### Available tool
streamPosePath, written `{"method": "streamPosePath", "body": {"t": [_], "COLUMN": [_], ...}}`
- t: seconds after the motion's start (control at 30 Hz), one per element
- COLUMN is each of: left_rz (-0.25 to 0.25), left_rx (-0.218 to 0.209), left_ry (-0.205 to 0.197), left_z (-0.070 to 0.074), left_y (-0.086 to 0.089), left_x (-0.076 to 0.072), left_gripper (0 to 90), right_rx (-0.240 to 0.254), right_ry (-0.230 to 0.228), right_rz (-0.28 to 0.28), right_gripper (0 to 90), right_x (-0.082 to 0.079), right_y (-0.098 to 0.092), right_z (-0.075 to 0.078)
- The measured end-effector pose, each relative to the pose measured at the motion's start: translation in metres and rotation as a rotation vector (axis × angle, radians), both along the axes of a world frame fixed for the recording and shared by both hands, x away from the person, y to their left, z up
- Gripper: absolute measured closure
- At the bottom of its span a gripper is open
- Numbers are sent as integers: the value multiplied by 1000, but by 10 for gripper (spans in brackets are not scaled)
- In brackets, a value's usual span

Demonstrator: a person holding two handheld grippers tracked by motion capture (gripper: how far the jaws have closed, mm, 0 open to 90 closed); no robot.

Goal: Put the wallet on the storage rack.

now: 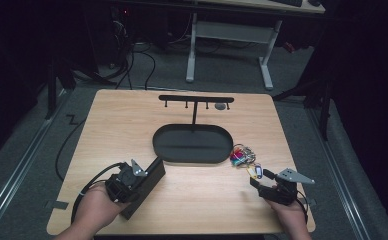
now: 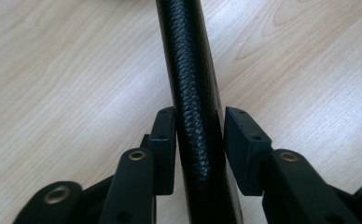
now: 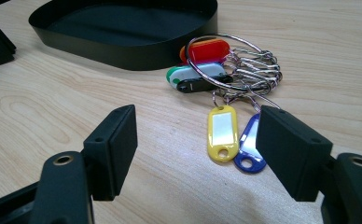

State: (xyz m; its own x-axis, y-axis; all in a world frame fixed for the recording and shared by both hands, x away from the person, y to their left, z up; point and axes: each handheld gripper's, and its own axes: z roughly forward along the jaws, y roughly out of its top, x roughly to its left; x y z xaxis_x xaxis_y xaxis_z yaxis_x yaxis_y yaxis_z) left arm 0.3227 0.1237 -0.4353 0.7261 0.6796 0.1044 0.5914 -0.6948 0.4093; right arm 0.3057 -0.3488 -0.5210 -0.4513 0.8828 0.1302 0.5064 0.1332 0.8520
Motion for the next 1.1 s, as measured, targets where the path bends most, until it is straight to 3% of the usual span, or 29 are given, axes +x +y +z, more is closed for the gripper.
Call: {"method": "streamPosePath", "body": {"t": [0.1,0.2,0.3,0.5,0.57,0.6,0.8,1.1], "left_rz": [-3,-33,-75,-141,-154,-170,-225,-228], "left_rx": [0,14,39,-1,0,0,-9,14], "left_ry": [26,10,-27,-104,-115,-148,-219,-352], "left_z": [2,3,3,11,14,17,23,29], "left_y": [-1,-3,-7,-7,-8,-10,-17,-32], "left_x": [3,1,-2,-2,0,1,1,15], "left_gripper": [710,736,742,746,748,748,747,747], "right_rx": [-1,0,1,15,11,9,-21,-13], "right_ry": [0,1,1,8,11,12,-12,-22], "right_rz": [1,2,0,-16,-22,-24,-39,-49], "right_gripper": [297,297,297,299,305,305,308,309], "right_x": [0,0,0,3,4,4,1,-7], "right_y": [0,0,0,0,0,0,0,-9], "right_z": [0,0,0,0,-1,0,1,2]}}
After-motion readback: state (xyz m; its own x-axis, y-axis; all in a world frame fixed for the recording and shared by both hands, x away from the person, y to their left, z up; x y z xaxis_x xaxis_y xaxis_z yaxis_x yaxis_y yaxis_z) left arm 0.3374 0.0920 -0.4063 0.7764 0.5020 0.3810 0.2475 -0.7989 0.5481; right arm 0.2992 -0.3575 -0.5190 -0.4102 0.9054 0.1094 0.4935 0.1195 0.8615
